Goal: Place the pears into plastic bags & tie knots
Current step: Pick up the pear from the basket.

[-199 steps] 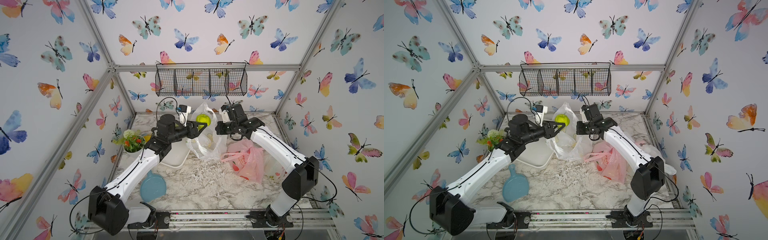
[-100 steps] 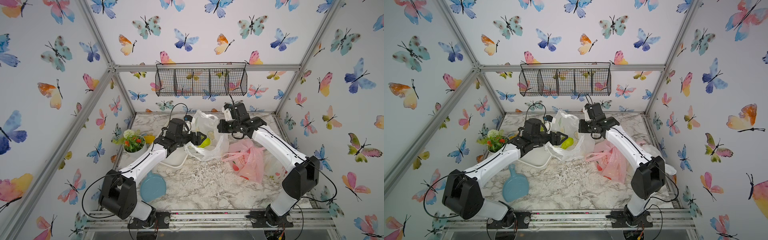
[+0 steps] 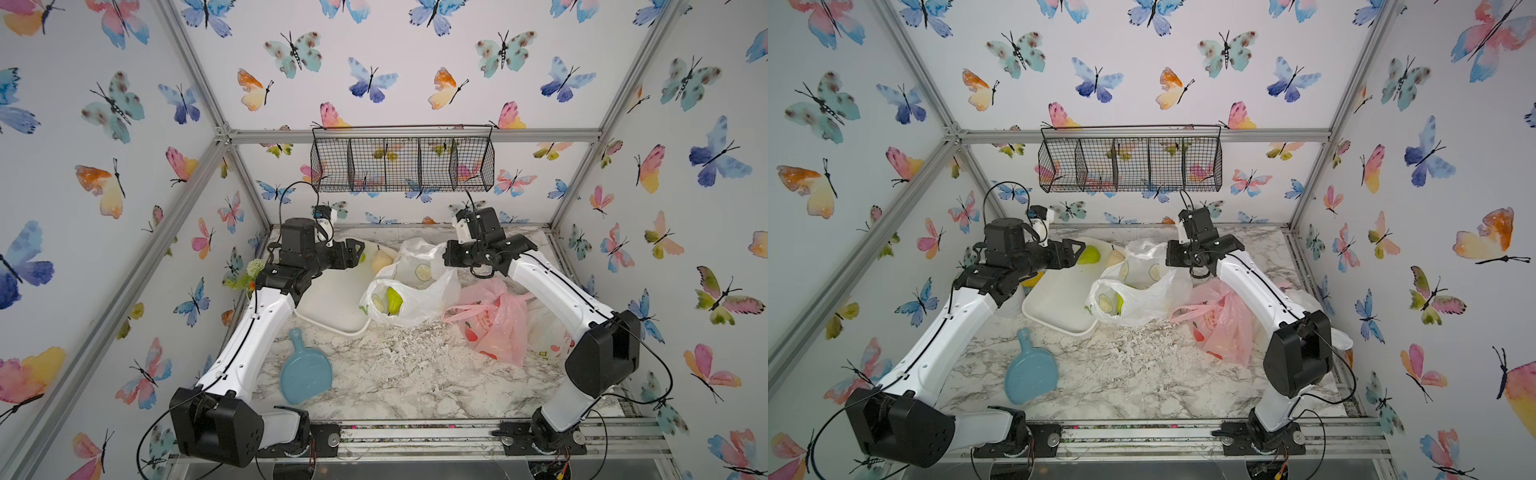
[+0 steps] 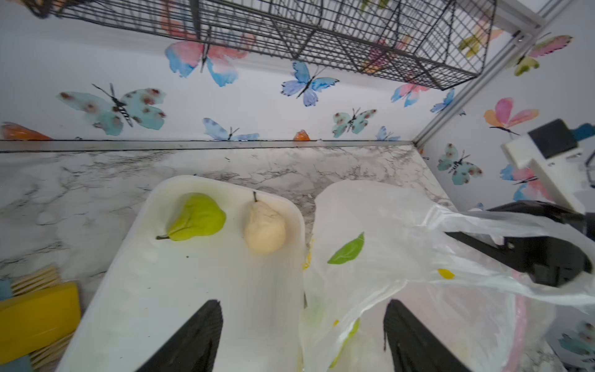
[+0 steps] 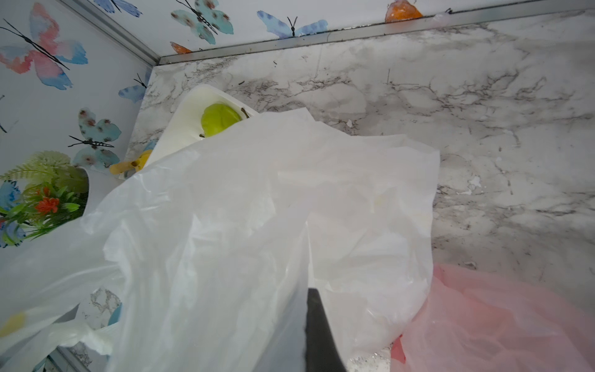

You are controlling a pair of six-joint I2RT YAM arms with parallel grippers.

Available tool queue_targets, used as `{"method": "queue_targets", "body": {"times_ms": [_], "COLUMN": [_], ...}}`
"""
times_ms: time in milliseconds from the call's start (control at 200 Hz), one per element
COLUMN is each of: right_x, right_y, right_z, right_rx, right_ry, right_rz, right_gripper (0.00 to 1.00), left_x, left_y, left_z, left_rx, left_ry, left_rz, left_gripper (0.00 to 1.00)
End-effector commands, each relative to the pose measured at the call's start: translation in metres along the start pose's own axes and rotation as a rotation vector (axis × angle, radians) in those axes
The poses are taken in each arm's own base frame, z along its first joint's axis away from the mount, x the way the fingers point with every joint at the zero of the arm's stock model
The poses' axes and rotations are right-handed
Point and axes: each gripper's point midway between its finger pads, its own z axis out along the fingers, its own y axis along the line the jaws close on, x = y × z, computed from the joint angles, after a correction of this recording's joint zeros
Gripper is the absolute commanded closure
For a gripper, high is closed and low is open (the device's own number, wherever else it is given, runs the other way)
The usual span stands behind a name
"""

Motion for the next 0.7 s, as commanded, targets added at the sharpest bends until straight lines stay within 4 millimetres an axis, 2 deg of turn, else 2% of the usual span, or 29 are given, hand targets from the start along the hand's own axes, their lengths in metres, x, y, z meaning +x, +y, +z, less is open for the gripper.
{"method": "queue_targets", "body": {"times_ms": [0, 85, 235, 325, 395, 405, 425, 556, 696], "right_x": [0.000, -0.004, -0.003, 0.000, 0.001, 0.002, 0.002, 0.004, 0.003], "right_y": [-0.010, -0.016, -0.014, -0.014, -0.015, -0.016, -0.016, -0.019, -0.024], "right_z": [-0.003, -0.005, -0.002, 0.002, 0.003, 0.003, 0.004, 0.007, 0.009], "right_rx": [0.031, 0.046, 0.018, 0.006, 0.010, 0.011, 0.010, 0.013, 0.019], "right_ry": [-0.006, -0.017, -0.003, 0.008, 0.011, 0.013, 0.013, 0.026, 0.029], "right_rz": [-0.023, -0.024, -0.021, -0.019, -0.019, -0.019, -0.021, -0.019, -0.015], "right_gripper": [0.97, 0.98, 0.98, 0.98, 0.98, 0.97, 0.98, 0.98, 0.97], "left_x": [0.039, 0.040, 0.029, 0.040, 0.044, 0.052, 0.056, 0.064, 0.086], "left_y": [0.052, 0.069, 0.091, 0.107, 0.110, 0.114, 0.116, 0.129, 0.136], "left_z": [0.042, 0.070, 0.122, 0.157, 0.177, 0.184, 0.190, 0.214, 0.232], "left_rx": [-0.170, -0.210, -0.253, -0.268, -0.255, -0.255, -0.256, -0.286, -0.316], "left_ry": [0.104, 0.107, 0.113, 0.179, 0.210, 0.231, 0.243, 0.266, 0.336], "left_rz": [0.008, 0.048, 0.095, 0.113, 0.122, 0.119, 0.120, 0.152, 0.213], "left_gripper": [0.16, 0.14, 0.11, 0.10, 0.10, 0.10, 0.10, 0.10, 0.10]}}
